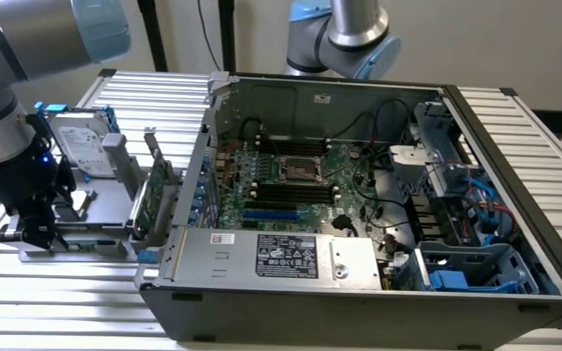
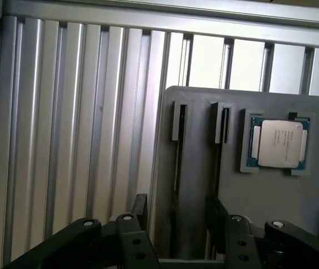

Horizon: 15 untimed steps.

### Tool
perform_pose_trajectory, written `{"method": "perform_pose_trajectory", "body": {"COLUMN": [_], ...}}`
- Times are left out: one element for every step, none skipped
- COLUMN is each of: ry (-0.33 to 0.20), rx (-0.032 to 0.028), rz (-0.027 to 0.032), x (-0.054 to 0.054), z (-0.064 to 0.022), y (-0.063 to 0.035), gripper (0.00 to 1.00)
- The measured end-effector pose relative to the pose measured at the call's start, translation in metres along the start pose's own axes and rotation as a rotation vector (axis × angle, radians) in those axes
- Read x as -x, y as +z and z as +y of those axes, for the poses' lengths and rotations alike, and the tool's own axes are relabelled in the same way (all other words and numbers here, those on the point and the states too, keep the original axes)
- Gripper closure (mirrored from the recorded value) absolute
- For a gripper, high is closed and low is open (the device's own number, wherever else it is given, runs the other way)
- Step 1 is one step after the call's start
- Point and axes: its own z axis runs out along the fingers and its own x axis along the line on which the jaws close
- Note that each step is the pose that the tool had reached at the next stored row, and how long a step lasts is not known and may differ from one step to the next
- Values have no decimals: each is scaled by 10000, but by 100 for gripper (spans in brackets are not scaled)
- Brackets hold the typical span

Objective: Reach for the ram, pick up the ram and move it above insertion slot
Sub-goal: 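Pick up the ram and move it above insertion slot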

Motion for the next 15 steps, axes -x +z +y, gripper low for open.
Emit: {"method": "perform_pose_trajectory", "body": {"ry": [7, 11, 15, 18, 21, 22, 23, 23, 23, 23, 23, 23, 23, 23, 24], "rx": [-1, 0, 0, -1, -1, -1, 0, 0, -1, -1, 0, -1, -1, -1, -1], "rz": [-1, -1, -1, -1, -1, -1, -1, 0, -1, -1, 0, -1, -1, -1, -1], "x": [0, 0, -1, -1, -1, -1, -1, -1, -1, -1, -2, -2, -2, -2, -2], "z": [-1, -2, -2, -3, -3, -4, -4, -5, -6, -6, -6, -7, -7, -8, -8], "y": [19, 36, 55, 72, 91, 109, 127, 145, 163, 181, 199, 215, 227, 235, 242], "gripper": [46, 46, 46, 46, 46, 46, 46, 46, 46, 46, 46, 46, 46, 46, 46]}}
